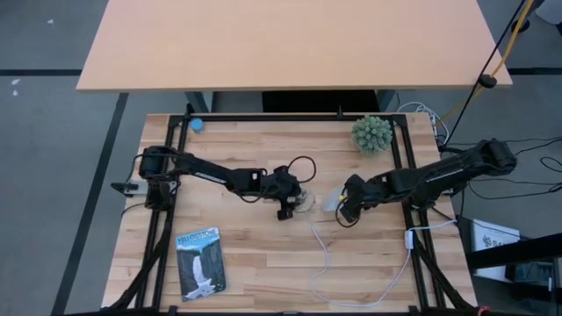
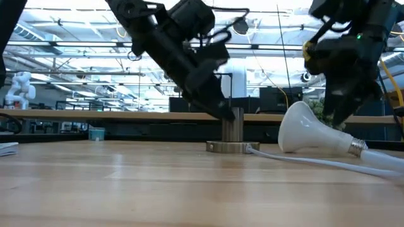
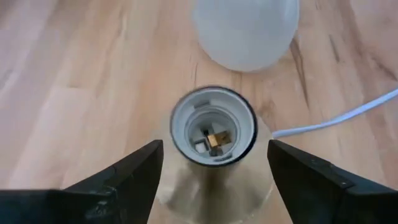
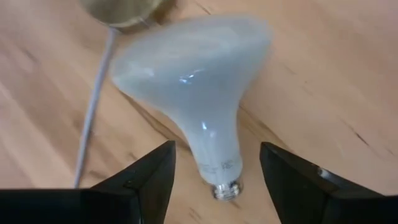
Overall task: Screw lightbulb
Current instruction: Remove the lightbulb from the lamp, then return to Home Position
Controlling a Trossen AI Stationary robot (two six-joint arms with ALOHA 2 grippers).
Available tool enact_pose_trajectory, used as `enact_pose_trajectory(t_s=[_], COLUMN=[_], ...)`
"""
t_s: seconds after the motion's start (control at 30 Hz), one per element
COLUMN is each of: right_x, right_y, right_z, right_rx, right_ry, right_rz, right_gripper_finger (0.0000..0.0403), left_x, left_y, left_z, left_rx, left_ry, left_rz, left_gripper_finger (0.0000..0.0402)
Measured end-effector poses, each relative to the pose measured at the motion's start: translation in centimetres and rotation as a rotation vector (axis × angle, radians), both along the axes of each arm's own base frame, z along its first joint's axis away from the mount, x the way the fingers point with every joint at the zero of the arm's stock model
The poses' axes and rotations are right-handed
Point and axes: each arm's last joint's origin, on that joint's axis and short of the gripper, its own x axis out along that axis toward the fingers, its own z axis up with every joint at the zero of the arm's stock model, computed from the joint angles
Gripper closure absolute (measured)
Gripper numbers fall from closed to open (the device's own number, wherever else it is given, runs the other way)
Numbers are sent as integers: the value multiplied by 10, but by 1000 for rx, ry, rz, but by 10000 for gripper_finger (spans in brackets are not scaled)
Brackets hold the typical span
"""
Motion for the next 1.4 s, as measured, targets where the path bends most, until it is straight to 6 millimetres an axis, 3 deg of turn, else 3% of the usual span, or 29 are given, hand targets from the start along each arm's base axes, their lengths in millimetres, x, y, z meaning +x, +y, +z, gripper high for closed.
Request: enact_pose_trajectory(t_s=[0.23,0.37,0.5,0.63,0.73,0.87,1.07,1.4], right_x=[-22,-37,-54,-68,-67,-57,-51,-86], right_y=[5,18,29,29,30,29,31,16], right_z=[33,47,54,48,45,48,42,33], right_rx=[8,-197,-375,-474,-471,-671,-748,-696], right_ry=[-191,-308,-356,-252,-242,-319,-369,-526], right_rz=[44,135,215,302,247,121,70,11], right_gripper_finger=[177,177,177,177,177,177,177,177], left_x=[-27,-54,-98,-150,-180,-211,-244,-269], left_y=[-1,-3,5,16,20,19,14,9], left_z=[45,56,39,14,6,5,5,5], left_rx=[32,24,-86,-179,-212,-201,-182,-144], left_ry=[44,12,-162,-321,-439,-572,-715,-739], left_rz=[-35,-94,-149,-62,-3,2,-15,-32], left_gripper_finger=[109,109,109,109,109,109,109,109])
